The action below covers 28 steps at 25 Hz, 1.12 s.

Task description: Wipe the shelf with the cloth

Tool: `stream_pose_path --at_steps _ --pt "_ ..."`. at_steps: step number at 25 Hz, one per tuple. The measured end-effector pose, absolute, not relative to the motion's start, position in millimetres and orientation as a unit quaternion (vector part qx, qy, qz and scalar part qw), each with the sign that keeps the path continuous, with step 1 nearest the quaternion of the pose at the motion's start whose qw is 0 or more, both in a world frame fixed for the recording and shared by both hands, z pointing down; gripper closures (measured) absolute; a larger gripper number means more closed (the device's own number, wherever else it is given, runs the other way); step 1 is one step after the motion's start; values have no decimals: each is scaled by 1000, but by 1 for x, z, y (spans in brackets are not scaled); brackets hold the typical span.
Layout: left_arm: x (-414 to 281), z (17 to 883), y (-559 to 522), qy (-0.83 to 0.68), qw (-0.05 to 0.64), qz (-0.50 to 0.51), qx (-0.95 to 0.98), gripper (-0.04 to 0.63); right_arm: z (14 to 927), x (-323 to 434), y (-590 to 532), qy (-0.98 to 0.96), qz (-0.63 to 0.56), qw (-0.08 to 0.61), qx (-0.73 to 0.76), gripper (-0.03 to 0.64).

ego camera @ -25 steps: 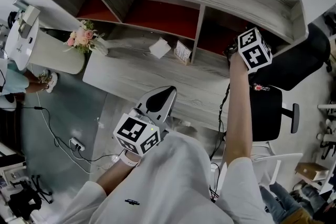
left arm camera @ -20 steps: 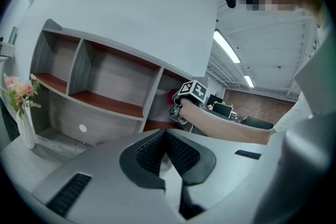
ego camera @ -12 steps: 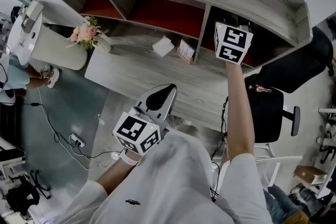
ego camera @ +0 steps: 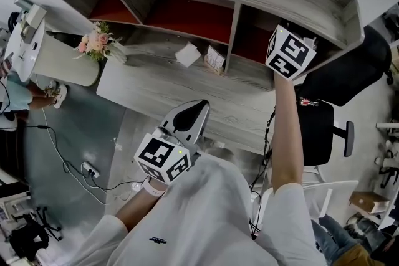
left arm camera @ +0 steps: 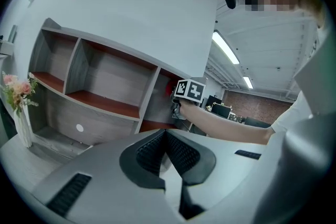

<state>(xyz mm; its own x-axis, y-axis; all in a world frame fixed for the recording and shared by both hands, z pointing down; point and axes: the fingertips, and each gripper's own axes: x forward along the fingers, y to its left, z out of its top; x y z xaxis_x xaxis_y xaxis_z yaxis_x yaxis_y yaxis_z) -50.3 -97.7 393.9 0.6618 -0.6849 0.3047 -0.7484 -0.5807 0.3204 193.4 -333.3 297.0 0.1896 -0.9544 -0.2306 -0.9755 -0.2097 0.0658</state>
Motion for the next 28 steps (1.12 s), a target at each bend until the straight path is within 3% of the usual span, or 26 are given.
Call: stream_pose_path --at_steps 7,18,28 --pt "-56 392 -93 -410 211 76 884 589 301 253 -315 535 49 107 -837 491" --pt "-45 389 -82 -400 203 82 890 589 293 129 -338 717 132 37 -683 491" --pt "-52 387 -77 -409 207 68 886 589 288 123 -289 719 93 93 -682 491"
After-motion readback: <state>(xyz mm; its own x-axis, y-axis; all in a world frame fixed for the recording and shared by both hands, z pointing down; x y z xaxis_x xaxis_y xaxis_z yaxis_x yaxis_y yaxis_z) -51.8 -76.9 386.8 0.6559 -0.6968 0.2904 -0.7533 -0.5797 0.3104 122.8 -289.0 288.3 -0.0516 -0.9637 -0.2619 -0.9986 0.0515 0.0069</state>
